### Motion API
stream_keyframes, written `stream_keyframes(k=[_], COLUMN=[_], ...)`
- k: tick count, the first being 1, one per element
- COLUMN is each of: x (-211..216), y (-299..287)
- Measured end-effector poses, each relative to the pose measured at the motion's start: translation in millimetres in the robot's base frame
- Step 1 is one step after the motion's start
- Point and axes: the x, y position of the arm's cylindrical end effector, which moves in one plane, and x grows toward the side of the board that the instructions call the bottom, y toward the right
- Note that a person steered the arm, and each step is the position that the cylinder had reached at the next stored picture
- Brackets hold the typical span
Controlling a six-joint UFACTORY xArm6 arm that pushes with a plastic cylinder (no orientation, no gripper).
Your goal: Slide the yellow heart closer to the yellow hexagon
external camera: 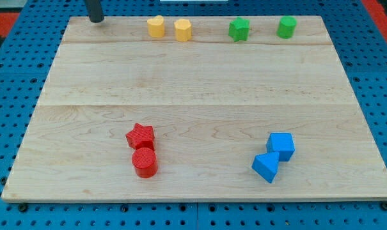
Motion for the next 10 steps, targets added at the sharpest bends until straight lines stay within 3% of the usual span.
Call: stream_keyframes(k=[4,7,8,9,10], x=[1.3,2.6,1.2,27.4,1.8], y=[141.8,154.2,126.1,127.3,130.1])
